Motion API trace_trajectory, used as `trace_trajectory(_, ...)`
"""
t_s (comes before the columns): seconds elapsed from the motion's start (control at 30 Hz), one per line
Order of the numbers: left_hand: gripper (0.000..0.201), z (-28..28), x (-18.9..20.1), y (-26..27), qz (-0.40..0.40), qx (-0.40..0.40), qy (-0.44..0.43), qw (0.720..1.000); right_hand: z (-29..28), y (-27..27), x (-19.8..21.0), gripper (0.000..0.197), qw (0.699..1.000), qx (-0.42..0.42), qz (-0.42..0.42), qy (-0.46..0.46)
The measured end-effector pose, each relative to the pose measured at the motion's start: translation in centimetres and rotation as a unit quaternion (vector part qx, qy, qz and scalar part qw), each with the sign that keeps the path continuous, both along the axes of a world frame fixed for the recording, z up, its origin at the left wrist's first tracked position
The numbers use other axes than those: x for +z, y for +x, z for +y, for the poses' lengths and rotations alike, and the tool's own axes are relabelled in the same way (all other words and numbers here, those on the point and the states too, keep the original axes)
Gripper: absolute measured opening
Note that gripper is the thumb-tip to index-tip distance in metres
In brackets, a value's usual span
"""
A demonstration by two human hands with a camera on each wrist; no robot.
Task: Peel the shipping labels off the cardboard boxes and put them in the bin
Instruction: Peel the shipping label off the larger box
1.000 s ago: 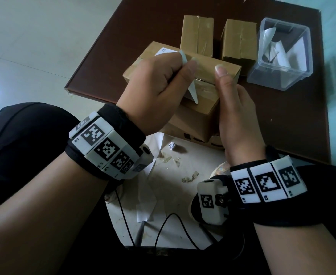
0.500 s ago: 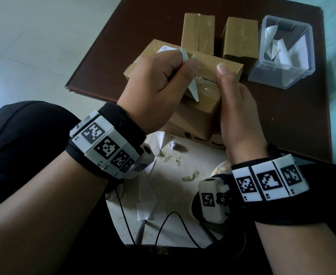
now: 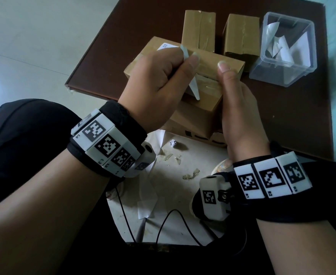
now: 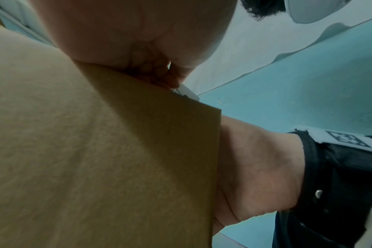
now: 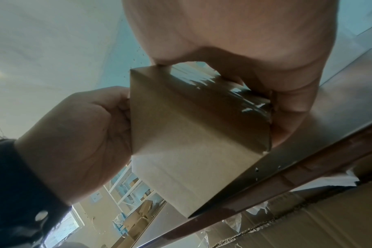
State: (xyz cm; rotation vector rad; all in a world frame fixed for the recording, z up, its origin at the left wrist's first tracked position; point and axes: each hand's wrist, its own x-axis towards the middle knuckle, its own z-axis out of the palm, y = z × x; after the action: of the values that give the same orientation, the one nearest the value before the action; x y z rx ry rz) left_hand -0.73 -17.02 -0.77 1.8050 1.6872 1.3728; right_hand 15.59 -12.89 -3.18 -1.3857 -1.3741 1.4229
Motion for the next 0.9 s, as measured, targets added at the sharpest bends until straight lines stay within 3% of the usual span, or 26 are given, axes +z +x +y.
trace_trajectory(0.1, 0.041, -0.06, -0.12, 0.08, 0.001, -0.004, 0.003, 1.0, -0.13, -0.16, 0.01, 0.07, 0.999, -0.005, 0.034, -0.009)
trace_trajectory(0.27, 0.041, -0.01, -0.14, 0.11, -0.004, 0.0, 0.013, 1.0, -0.04, -0.29, -0.29, 0.085, 0.999, 0.007, 0.044, 0.014)
trace_trajectory(0.53, 0.044, -0.02, -0.21, 0.19, -0.014, 0.001, 0.016, 1.0, -0.07, -0.3, -0.24, 0.07, 0.998, 0.009, 0.062, -0.002)
trace_trajectory(0.9, 0.043, -0.17, -0.28, 0.39, -0.014, -0.008, 0.008, 1.0, -0.19, -0.11, 0.07, 0.068, 1.0, 0.007, 0.008, -0.003)
